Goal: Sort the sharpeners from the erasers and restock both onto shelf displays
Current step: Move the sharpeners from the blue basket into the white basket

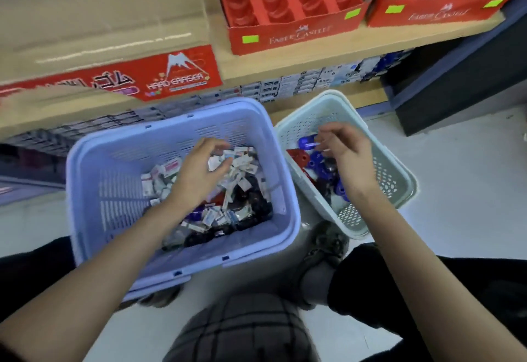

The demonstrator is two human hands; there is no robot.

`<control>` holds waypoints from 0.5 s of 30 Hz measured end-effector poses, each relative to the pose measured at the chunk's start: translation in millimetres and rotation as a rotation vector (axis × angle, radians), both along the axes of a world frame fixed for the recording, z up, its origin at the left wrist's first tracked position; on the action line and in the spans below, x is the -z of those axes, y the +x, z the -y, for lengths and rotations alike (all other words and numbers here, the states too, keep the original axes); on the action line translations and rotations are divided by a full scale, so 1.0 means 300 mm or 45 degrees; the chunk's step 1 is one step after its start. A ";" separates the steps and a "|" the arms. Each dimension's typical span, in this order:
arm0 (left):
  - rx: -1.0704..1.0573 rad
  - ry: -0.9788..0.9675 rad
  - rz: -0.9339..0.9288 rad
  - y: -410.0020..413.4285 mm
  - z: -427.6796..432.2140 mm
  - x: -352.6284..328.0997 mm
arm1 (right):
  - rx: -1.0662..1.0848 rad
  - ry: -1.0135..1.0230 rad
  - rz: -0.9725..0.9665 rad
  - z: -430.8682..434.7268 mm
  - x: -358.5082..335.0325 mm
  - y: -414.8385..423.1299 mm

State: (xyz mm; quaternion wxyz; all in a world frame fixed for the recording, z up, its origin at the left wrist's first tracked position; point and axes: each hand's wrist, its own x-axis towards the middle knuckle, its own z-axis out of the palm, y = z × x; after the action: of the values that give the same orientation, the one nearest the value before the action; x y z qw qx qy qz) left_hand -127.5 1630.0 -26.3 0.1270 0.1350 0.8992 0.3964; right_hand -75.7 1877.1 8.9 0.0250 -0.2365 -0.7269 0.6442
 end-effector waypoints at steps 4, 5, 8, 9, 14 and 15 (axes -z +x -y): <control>-0.226 0.094 0.380 0.013 0.203 0.108 | -0.579 0.061 0.098 0.200 -0.006 -0.062; -0.278 0.098 0.430 0.013 0.243 0.134 | -0.710 0.173 0.237 0.246 0.053 -0.085; -0.510 0.067 0.528 0.013 0.354 0.222 | -1.032 0.536 0.669 0.354 0.278 -0.121; -0.609 0.051 0.571 0.018 0.389 0.252 | -1.072 0.606 0.784 0.378 0.353 -0.116; -0.765 -0.075 0.720 0.120 0.474 0.366 | -1.035 0.676 1.064 0.395 0.699 -0.018; -0.757 -0.109 0.738 0.138 0.477 0.378 | -1.016 0.671 1.098 0.386 0.778 0.003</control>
State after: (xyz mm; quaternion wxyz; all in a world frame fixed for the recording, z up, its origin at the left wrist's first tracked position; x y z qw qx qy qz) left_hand -86.2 1487.0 -139.8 0.2604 -0.2530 0.8417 0.3998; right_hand -74.6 1761.2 -224.4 -0.4538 -0.1715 -0.8377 0.2508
